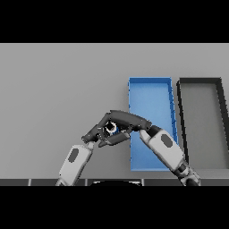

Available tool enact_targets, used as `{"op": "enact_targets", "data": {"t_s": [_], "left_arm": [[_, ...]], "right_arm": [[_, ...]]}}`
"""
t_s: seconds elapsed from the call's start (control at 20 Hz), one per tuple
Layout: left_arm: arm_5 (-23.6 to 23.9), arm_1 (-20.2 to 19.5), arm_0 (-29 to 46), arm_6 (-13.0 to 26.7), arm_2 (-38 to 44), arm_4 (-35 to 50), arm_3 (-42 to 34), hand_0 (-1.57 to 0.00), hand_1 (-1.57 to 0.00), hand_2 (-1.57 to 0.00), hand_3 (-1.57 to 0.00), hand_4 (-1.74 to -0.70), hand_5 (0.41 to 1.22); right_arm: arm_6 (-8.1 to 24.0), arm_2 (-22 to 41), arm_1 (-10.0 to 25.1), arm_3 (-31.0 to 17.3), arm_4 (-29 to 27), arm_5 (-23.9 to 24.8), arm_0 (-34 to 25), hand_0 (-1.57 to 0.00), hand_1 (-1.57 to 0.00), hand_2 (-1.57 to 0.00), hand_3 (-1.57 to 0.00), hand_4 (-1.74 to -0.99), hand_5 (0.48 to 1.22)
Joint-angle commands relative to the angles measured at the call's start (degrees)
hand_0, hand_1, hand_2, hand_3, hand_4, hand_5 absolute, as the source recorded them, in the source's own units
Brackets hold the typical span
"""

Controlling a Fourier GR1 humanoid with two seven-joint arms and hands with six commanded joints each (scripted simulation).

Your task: Pick up the blue pipe and place it into the blue bin.

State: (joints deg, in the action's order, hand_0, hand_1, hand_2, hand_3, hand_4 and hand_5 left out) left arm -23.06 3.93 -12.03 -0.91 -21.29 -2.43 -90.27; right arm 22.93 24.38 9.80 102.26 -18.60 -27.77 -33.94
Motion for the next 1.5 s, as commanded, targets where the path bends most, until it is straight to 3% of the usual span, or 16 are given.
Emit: {"op": "enact_targets", "data": {"t_s": [0.0, 0.1, 0.2, 0.4, 0.45, 0.5, 0.55, 0.6, 0.7, 0.8, 0.85, 1.05, 1.25, 1.45], "left_arm": [[0.0, 0.48, -0.33, 0.27, 0.01, 0.23, 0.07, -1.57, -1.57, -1.57, -1.46, -1.71, 1.221], [0.37, 0.26, 0.04, 0.82, 0.07, 0.24, -0.52, -1.57, -1.57, -1.57, -1.44, -1.72, 1.221], [0.44, -0.04, -0.24, 0.42, 0.22, -0.05, -0.52, -1.57, -1.57, -1.57, -1.43, -1.73, 1.221], [1.54, -1.53, 0.2, -1.6, -0.02, -1.0, -1.19, -1.57, -1.57, -1.57, -1.42, -1.73, 1.221], [2.83, -1.69, 0.1, -3.23, -0.54, -2.95, -0.83, -1.57, -1.57, -1.57, -1.45, -1.72, 1.221], [4.0, -1.68, -0.62, -4.08, -0.41, -3.83, -0.15, -1.46, -1.34, -1.29, -1.17, -1.6, 1.221], [2.91, -2.58, -0.4, -4.68, -0.52, -3.36, -0.15, -1.17, -1.07, -1.03, -0.93, -1.47, 1.221], [0.74, -3.56, -0.85, -4.26, -0.42, -3.29, -0.48, -0.94, -0.86, -0.83, -0.75, -1.37, 1.221], [-1.15, -4.0, -0.71, -4.06, -0.68, -4.41, -0.81, -0.6, -0.55, -0.53, -0.48, -1.21, 1.221], [-1.33, -4.15, -0.29, -2.72, -0.81, -6.41, -1.03, -0.38, -0.35, -0.34, -0.3, -1.08, 1.029], [-0.61, -3.52, -0.64, 0.51, -0.43, -6.42, -0.6, -0.31, -0.28, -0.27, -0.24, -1.05, 0.938], [-0.64, -3.42, 0.23, 4.41, -0.08, -5.1, -1.27, -0.12, -0.11, -0.11, -0.1, -0.97, 0.647], [-0.09, -3.85, 0.09, 4.44, 0.11, -6.15, -0.34, -0.05, -0.05, -0.04, -0.04, -0.95, 0.513], [0.35, -3.78, 0.21, 4.77, 0.01, -6.61, 0.19, -0.02, -0.02, -0.02, -0.02, -0.92, 0.474]], "right_arm": [[-1.72, 0.66, 0.12, -0.76, 1.39, 0.34, -0.14, -1.43, -1.43, -1.43, -1.3, -1.665, 0.987], [-1.29, 0.44, 1.21, -0.54, 0.82, 0.49, -0.86, -1.48, -1.48, -1.48, -1.4, -1.692, 1.071], [-3.59, 1.28, 1.4, 0.16, 1.22, 1.11, 0.08, -1.51, -1.51, -1.51, -1.46, -1.71, 1.125], [-2.05, 1.29, 0.2, 0.12, 1.2, 3.44, -0.31, -1.55, -1.55, -1.55, -1.53, -1.728, 1.182], [-3.27, 1.53, 0.16, 0.35, 1.92, 3.58, 0.52, -1.55, -1.55, -1.55, -1.54, -1.731, 1.19], [-2.19, 1.48, -0.45, 0.02, 2.7, 4.22, -0.39, -1.56, -1.56, -1.56, -1.54, -1.733, 1.196], [-1.83, 1.62, -0.1, 0.81, 2.68, 3.84, 0.29, -1.56, -1.56, -1.56, -1.55, -1.734, 1.201], [-2.52, 1.72, 0.27, 1.65, 2.58, 4.08, 1.09, -1.56, -1.56, -1.56, -1.55, -1.736, 1.205], [0.74, 1.67, -0.34, 2.23, 1.87, 4.97, 0.61, -1.56, -1.56, -1.56, -1.56, -1.738, 1.211], [2.52, 1.9, -1.01, 2.24, 2.48, 5.27, 0.68, -1.57, -1.57, -1.57, -1.56, -1.739, 1.214], [1.15, 1.23, -0.37, 2.7, 2.61, 5.02, 0.82, -1.57, -1.57, -1.57, -1.56, -1.739, 1.216], [-0.83, 1.73, -0.82, 2.99, 4.17, 4.64, 1.61, -1.57, -1.57, -1.57, -1.57, -1.74, 1.219], [-1.95, 1.27, -1.57, 2.64, 2.53, 5.6, 1.91, -1.57, -1.57, -1.57, -1.57, -1.741, 1.22], [4.5, -2.37, -3.22, 2.12, -6.3, 8.53, -1.99, -1.57, -1.57, -1.57, -1.57, -1.741, 1.221]]}}
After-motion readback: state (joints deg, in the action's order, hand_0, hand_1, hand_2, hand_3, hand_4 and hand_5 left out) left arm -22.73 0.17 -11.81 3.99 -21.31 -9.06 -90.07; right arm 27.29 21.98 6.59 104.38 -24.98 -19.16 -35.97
